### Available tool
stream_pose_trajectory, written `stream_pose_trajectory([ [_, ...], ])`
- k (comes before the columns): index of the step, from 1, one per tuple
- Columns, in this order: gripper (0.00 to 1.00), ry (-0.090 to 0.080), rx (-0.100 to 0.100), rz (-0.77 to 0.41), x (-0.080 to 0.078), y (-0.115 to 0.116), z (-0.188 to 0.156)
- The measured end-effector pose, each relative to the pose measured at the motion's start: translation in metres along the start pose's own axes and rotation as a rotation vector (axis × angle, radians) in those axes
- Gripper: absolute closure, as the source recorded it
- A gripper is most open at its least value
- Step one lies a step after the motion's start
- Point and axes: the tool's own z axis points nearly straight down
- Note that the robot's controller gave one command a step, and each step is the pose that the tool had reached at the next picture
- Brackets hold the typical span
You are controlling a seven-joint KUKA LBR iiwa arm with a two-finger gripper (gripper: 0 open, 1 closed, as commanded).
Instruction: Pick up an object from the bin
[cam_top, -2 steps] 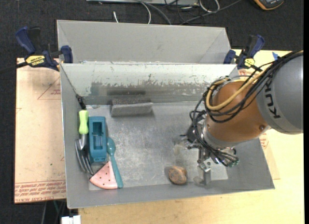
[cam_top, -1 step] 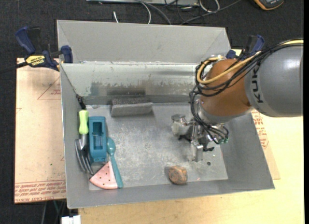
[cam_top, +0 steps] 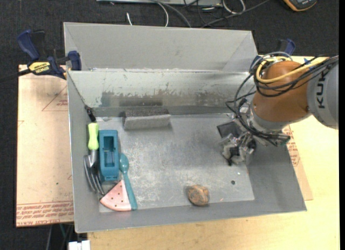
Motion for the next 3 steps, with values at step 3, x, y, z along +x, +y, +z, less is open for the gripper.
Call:
stream_pose_trajectory([
  [3,1.00,0.001,-0.008,0.002,-0.001,0.003,-0.054],
])
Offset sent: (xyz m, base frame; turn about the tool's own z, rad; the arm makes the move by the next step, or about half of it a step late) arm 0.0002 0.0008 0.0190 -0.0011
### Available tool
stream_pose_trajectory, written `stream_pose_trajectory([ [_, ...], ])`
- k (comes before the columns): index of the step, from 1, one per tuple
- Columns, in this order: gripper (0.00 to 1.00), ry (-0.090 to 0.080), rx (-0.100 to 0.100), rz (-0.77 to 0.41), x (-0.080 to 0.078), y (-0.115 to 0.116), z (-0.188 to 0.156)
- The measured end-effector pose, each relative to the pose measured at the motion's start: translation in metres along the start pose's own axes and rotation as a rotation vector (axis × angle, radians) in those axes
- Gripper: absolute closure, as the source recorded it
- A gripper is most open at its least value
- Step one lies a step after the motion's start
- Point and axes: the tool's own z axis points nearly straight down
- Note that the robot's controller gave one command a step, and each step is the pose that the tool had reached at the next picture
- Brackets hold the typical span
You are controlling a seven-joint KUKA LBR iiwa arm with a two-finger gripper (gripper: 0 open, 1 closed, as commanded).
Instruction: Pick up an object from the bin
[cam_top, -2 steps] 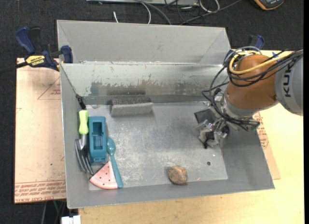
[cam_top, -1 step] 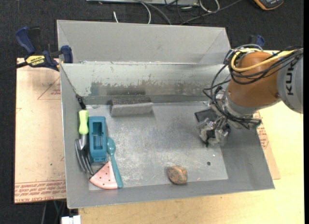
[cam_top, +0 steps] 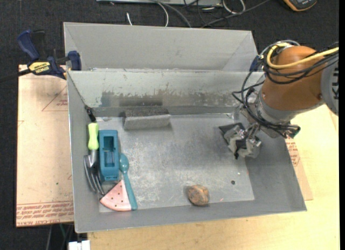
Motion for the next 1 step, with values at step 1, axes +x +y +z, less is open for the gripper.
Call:
stream_pose_trajectory([
  [1,1.00,-0.001,-0.001,0.002,-0.0013,0.0005,-0.0544],
])
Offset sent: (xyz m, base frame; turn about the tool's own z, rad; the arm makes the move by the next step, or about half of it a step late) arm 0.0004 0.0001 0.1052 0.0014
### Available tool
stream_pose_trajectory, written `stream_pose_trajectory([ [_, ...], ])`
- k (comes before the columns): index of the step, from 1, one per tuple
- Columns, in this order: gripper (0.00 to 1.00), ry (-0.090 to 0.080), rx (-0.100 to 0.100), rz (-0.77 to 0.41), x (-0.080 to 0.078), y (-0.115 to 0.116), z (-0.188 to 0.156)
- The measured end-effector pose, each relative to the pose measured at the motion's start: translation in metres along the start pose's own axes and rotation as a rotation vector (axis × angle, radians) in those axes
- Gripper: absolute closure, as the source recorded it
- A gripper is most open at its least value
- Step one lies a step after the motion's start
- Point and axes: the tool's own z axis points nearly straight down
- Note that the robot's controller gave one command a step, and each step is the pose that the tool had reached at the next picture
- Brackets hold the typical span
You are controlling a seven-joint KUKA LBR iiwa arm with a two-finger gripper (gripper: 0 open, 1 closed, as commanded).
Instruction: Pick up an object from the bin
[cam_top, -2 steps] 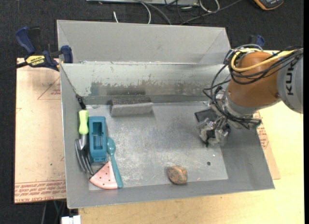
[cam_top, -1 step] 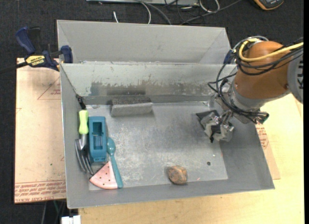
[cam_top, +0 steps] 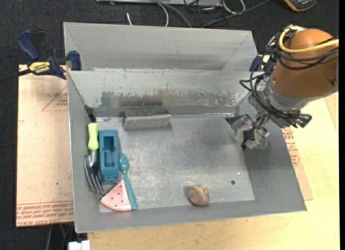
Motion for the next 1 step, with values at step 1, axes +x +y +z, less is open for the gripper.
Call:
stream_pose_trajectory([
  [1,1.00,-0.003,0.003,0.002,-0.0013,-0.0001,-0.0420],
])
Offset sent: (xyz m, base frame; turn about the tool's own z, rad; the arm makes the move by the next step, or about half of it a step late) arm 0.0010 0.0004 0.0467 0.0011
